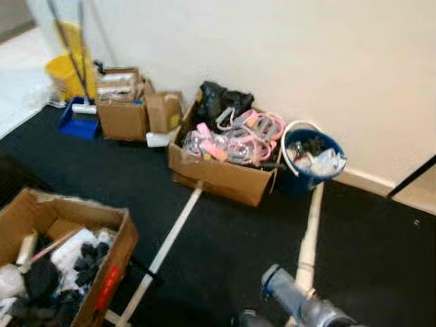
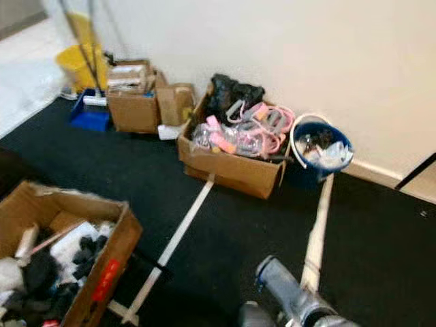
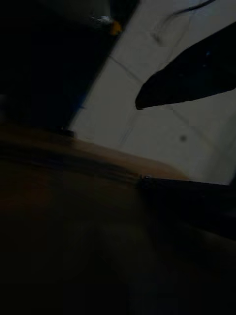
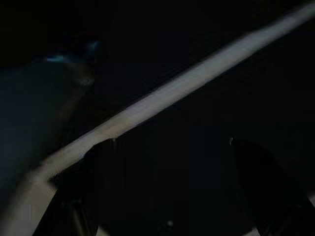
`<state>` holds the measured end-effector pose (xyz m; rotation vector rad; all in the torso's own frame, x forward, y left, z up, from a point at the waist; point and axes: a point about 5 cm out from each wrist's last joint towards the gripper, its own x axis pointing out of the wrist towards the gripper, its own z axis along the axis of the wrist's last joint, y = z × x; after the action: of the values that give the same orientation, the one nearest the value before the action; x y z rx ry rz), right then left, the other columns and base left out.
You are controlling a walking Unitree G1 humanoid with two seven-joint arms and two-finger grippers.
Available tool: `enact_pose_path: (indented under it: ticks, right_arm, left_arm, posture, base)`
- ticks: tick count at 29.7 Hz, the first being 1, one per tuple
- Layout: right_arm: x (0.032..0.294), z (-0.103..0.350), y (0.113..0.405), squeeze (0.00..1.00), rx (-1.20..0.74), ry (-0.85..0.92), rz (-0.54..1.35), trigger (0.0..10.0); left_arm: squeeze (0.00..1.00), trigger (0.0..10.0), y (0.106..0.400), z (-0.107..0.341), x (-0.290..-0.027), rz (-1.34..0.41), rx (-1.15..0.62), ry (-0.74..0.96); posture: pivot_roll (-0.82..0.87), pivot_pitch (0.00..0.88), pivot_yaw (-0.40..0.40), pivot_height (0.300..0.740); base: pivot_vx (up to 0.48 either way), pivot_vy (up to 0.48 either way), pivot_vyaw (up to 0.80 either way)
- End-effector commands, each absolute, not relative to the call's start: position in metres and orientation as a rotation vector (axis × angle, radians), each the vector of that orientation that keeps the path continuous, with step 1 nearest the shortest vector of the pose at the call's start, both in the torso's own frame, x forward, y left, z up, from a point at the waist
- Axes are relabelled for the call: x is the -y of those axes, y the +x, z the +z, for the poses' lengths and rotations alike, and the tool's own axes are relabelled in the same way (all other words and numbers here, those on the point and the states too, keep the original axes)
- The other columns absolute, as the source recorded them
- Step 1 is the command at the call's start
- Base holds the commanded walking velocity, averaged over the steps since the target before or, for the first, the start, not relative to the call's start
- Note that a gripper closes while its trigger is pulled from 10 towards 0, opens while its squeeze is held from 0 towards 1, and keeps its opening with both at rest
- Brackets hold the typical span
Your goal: Picking trash to rubbish bin
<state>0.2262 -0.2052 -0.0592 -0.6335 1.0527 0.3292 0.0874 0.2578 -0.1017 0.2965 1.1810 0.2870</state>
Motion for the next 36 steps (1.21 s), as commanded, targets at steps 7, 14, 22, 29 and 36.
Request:
enact_pose_path:
  ticks: [7, 14, 22, 29, 36]
  right_arm:
    - [0.226, -0.068, 0.204, 0.0, -1.151, -0.569, 0.212, 10.0]
    - [0.223, -0.084, 0.174, 0.0, -1.245, -0.519, 0.219, 10.0]
    - [0.209, -0.087, 0.172, 0.0, -1.23, -0.512, 0.252, 10.0]
    - [0.192, -0.086, 0.181, 0.0, -1.186, -0.504, 0.287, 10.0]
    - [0.188, -0.087, 0.18, 0.0, -1.182, -0.507, 0.302, 10.0]
  left_arm:
    - [0.0, 10.0, 0.092, -0.102, -0.252, 0.302, -1.141, 0.241]
    - [0.0, 10.0, 0.05, -0.118, -0.214, 0.23, -1.258, 0.041]
    - [0.0, 10.0, 0.046, -0.118, -0.216, 0.203, -1.241, 0.003]
    - [0.0, 10.0, 0.053, -0.113, -0.235, 0.248, -1.207, 0.031]
    - [0.0, 10.0, 0.061, -0.11, -0.242, 0.246, -1.19, 0.073]
  posture:
    - [0.09, 0.13, -0.009, 0.74]
    - [0.11, 0.115, -0.029, 0.74]
    - [0.14, 0.157, -0.02, 0.74]
    - [0.15, 0.153, -0.005, 0.74]
    - [0.15, 0.15, -0.003, 0.74]
  base:
    - [0.0, 0.0, -0.8]
    - [0.0, 0.0, -0.8]
    - [0.0, 0.0, -0.8]
    - [0.0, 0.0, -0.8]
    - [0.0, 0.0, -0.79]
